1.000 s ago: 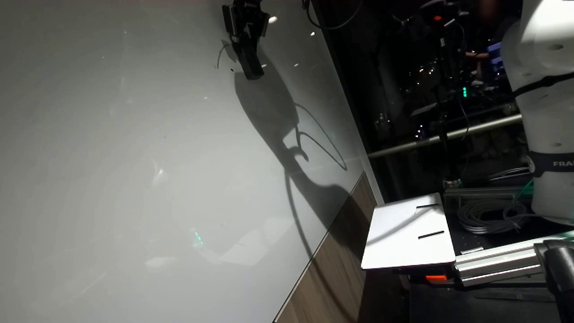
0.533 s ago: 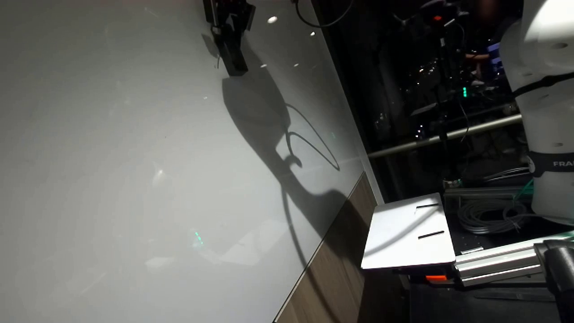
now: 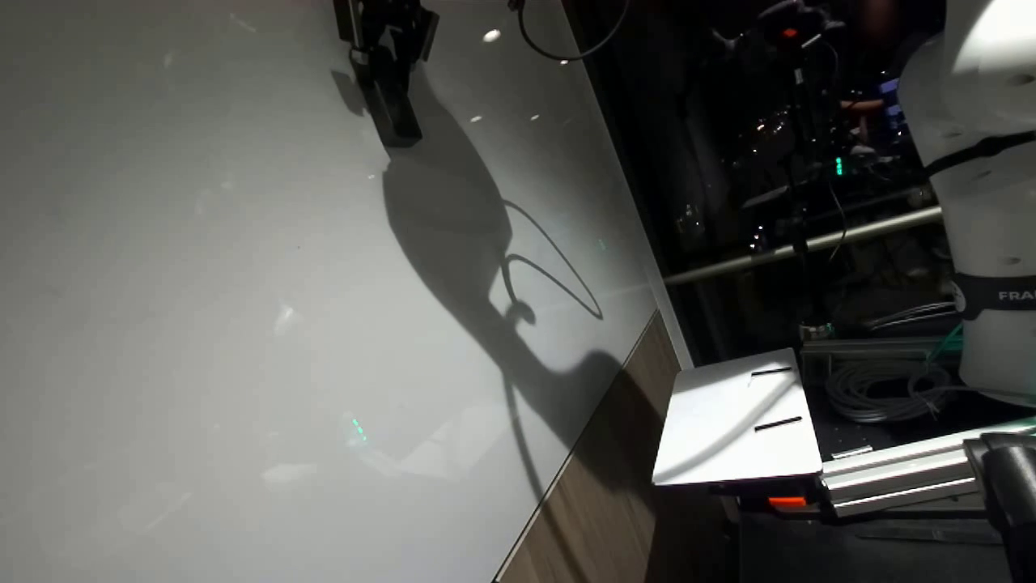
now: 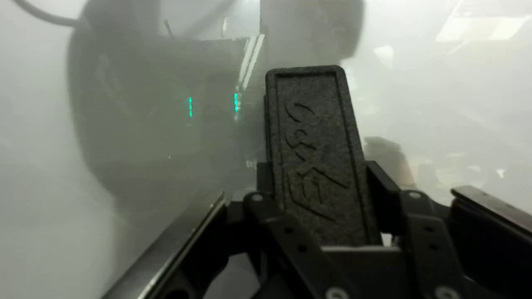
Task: Erase what was on the whiteboard
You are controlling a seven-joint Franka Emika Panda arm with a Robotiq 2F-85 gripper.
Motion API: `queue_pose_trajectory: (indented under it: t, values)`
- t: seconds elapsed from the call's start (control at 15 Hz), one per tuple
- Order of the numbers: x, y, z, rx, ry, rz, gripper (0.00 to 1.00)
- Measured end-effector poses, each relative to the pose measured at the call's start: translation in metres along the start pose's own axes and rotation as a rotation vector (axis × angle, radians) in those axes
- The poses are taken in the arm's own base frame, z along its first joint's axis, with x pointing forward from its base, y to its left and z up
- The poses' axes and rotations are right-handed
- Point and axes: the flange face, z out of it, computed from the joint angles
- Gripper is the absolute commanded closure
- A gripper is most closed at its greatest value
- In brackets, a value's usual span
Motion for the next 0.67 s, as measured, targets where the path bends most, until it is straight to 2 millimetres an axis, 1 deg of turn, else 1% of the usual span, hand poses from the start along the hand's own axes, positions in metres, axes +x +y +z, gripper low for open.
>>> queue_pose_trajectory:
  t: [0.2,0.33,0.67]
  values:
    - [-0.012,-0.031,0.009,0.039,0.013,-0.025,0.7]
    - [-0.019,-0.044,0.018,0.051,0.012,-0.04,0.7]
    - [-0.022,-0.046,0.024,0.052,0.009,-0.048,0.7]
